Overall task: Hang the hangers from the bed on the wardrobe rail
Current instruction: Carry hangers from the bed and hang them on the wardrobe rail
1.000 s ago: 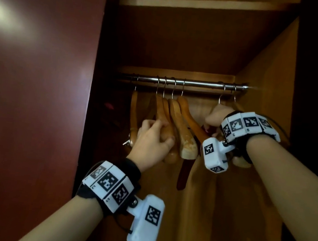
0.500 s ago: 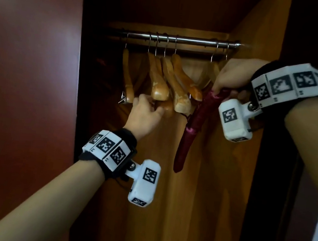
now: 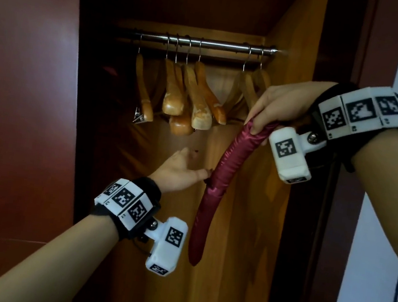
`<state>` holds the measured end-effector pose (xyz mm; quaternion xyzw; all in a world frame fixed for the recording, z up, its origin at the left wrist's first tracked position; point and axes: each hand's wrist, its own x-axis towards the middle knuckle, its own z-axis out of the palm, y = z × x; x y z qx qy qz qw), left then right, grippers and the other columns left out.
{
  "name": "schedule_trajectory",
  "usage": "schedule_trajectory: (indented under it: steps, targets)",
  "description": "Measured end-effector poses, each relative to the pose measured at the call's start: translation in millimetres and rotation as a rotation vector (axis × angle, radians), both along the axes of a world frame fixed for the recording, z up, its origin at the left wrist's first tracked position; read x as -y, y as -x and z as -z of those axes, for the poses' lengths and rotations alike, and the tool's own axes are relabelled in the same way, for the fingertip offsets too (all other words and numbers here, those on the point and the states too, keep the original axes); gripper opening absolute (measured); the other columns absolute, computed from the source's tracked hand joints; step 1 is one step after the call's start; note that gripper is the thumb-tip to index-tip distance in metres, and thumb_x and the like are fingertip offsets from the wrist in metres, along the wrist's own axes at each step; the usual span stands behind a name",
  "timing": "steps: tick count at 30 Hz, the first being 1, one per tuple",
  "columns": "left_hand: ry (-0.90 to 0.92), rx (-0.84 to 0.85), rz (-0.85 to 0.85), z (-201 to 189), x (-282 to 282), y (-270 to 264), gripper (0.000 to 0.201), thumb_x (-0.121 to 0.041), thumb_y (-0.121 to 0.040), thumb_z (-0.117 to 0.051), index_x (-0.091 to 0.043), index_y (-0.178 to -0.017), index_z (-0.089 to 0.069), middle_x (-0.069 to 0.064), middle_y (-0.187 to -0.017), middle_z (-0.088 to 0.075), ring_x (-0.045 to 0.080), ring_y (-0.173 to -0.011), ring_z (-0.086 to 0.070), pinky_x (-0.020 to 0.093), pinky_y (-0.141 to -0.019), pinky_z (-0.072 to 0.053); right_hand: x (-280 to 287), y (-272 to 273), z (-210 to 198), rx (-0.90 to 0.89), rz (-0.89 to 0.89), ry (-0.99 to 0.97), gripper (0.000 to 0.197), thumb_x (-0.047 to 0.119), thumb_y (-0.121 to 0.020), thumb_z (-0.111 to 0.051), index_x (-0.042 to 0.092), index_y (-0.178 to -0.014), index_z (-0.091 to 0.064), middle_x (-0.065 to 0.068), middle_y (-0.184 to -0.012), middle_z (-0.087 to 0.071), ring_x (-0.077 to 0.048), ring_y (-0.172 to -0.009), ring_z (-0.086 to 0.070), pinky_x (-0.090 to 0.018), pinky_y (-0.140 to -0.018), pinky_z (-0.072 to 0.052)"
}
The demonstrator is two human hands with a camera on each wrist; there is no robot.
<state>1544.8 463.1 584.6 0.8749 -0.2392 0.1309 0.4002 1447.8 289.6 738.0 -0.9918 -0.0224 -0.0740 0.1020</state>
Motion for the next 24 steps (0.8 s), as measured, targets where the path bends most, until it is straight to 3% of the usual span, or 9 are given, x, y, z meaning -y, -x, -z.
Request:
schedule_trajectory:
  steps: [3,7,9,11,14,16,18,20,24]
  targets:
    - [0.047,0.143,-0.104,2,-5,6,0.045,-0.034,-0.079,-0.071,-0.018,-0.112,-0.045,0.001,-0.114,-0.04,0.02,-0.114,-0.044,0.033,-0.093,-0.043,-3,-5,6,-0.038,-0.059,0.005,0.017,0.015,-0.082,-0.069,0.012,-0.097,-0.075,-0.006,-0.075,-0.071,-0.024,-0.077,-0.061,-0.04,-0.079,-0.047]
    - [-0.115,0.158,-0.092,-3,-12,15,0.067,-0.033,-0.082,-0.067,-0.025,-0.14,-0.034,0.001,-0.124,-0.034,0.023,-0.127,-0.032,0.037,-0.106,-0.036,-2,-8,11,-0.043,-0.133,-0.003,0.017,0.017,-0.082,-0.069,0.012,-0.098,-0.075,-0.014,-0.087,-0.072,-0.027,-0.078,-0.061,-0.039,-0.076,-0.046]
    - [-0.255,0.133,-0.146,-7,-16,19,0.058,-0.036,-0.087,-0.061,-0.027,-0.14,-0.039,0.001,-0.13,-0.034,0.025,-0.128,-0.029,0.036,-0.105,-0.033,1,-9,13,-0.05,-0.171,-0.008,0.014,0.016,-0.082,-0.07,0.015,-0.094,-0.075,-0.017,-0.093,-0.072,-0.028,-0.078,-0.06,-0.037,-0.073,-0.046]
    - [-0.334,0.161,-0.139,-10,-19,21,0.038,-0.031,-0.092,-0.057,-0.022,-0.128,-0.053,-0.003,-0.121,-0.043,0.023,-0.123,-0.038,0.032,-0.101,-0.036,3,-9,15,-0.07,-0.226,-0.02,0.012,0.015,-0.081,-0.071,0.018,-0.091,-0.076,-0.019,-0.098,-0.072,-0.03,-0.08,-0.06,-0.042,-0.076,-0.047]
    - [-0.288,0.114,-0.068,-12,-22,25,0.012,-0.022,-0.094,-0.056,-0.016,-0.097,-0.066,-0.007,-0.087,-0.059,0.014,-0.091,-0.06,0.023,-0.077,-0.045,1,-10,17,-0.081,-0.309,-0.023,0.011,0.016,-0.08,-0.072,0.021,-0.088,-0.077,-0.019,-0.1,-0.072,-0.033,-0.088,-0.063,-0.054,-0.089,-0.049]
    - [-0.273,0.075,-0.089,-13,-26,26,0.017,-0.021,-0.096,-0.054,-0.011,-0.088,-0.066,-0.006,-0.069,-0.057,0.011,-0.066,-0.056,0.022,-0.059,-0.043,2,-10,18,-0.095,-0.349,-0.009,0.012,0.017,-0.08,-0.072,0.02,-0.091,-0.076,-0.017,-0.099,-0.072,-0.032,-0.087,-0.064,-0.054,-0.09,-0.049]
    - [-0.239,0.085,-0.142,-16,-30,29,0.023,-0.023,-0.097,-0.052,-0.011,-0.08,-0.062,-0.006,-0.06,-0.05,0.009,-0.054,-0.047,0.022,-0.051,-0.037,7,-12,20,-0.103,-0.387,-0.032,0.012,0.016,-0.081,-0.072,0.02,-0.091,-0.075,-0.013,-0.09,-0.073,-0.026,-0.077,-0.064,-0.044,-0.077,-0.052]
    - [-0.214,0.099,-0.203,-20,-33,33,0.026,-0.025,-0.098,-0.05,-0.013,-0.077,-0.06,-0.006,-0.06,-0.05,0.008,-0.053,-0.045,0.022,-0.05,-0.034,12,-12,23,-0.101,-0.411,-0.062,0.011,0.015,-0.083,-0.07,0.018,-0.093,-0.072,-0.002,-0.066,-0.069,-0.013,-0.054,-0.059,-0.027,-0.058,-0.048]
    - [-0.231,0.093,-0.307,-24,-34,45,0.029,-0.029,-0.097,-0.052,-0.014,-0.074,-0.062,-0.007,-0.061,-0.052,0.004,-0.053,-0.046,0.019,-0.051,-0.035,19,-7,29,-0.105,-0.439,-0.159,0.015,0.01,-0.086,-0.066,0.01,-0.101,-0.068,0.005,-0.043,-0.056,-0.005,-0.035,-0.045,-0.017,-0.038,-0.039]
